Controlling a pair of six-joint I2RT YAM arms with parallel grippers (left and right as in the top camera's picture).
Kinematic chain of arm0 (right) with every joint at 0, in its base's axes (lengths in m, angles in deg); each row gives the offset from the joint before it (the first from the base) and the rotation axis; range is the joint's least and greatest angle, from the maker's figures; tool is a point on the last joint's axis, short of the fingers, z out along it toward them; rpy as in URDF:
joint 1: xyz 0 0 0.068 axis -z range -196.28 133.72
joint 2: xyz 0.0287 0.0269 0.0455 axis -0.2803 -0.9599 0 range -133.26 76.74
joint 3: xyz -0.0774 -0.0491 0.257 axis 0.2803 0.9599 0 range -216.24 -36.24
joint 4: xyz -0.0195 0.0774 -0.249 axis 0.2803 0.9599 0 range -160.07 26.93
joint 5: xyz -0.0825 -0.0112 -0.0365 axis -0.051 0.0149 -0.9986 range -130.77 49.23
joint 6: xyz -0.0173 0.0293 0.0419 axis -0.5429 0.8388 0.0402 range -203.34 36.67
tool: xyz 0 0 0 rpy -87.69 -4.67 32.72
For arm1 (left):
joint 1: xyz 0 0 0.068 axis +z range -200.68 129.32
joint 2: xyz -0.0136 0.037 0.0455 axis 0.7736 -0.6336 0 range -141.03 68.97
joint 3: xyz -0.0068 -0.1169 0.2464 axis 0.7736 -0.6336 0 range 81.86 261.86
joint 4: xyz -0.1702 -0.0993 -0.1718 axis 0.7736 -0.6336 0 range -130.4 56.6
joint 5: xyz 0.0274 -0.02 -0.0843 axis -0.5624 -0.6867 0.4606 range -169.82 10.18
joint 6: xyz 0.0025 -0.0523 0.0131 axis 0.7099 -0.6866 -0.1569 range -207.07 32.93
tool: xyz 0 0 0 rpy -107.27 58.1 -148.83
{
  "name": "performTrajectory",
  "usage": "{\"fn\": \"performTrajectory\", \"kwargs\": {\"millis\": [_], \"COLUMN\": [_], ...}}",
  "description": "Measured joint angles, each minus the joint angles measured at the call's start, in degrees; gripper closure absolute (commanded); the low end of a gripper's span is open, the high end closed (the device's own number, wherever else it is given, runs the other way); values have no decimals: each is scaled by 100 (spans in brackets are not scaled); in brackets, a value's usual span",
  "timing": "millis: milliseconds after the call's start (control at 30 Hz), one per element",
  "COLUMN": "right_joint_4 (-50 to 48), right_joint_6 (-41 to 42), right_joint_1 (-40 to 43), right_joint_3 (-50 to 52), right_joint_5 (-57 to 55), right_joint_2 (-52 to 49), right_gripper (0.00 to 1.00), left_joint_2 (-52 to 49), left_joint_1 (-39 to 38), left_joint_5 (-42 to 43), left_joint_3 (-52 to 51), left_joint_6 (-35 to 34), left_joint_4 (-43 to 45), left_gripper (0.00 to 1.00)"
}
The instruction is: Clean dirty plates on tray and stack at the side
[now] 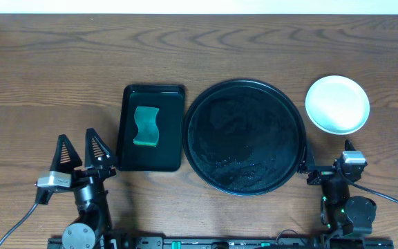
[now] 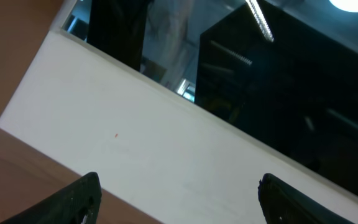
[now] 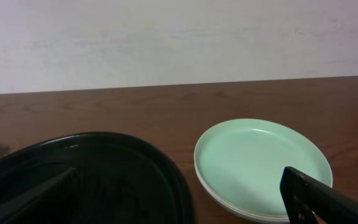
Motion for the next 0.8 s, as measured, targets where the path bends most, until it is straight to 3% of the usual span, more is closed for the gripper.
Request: {"fn": "performTrajectory", "kwargs": {"millis": [133, 367, 733, 800], "right_joint_4": [0, 0, -2, 0], "right_joint_6": [0, 0, 0, 0], "right_joint_1": [0, 0, 0, 0], "right_joint_3": [0, 0, 0, 0], "right_joint_5": [0, 0, 0, 0], "right_joint_2": [0, 0, 0, 0], "right_gripper": [1, 1, 1, 1], "left_joint_2": [0, 0, -2, -13], "left_joint_1": [0, 0, 0, 0], "left_joint_5": [2, 2, 4, 55], "left_joint_3": [-354, -487, -487, -468], "left_joint_6": [-136, -216, -157, -50], "left_joint_4": [400, 181, -2221, -2326], "left_gripper": [19, 19, 19, 19]}}
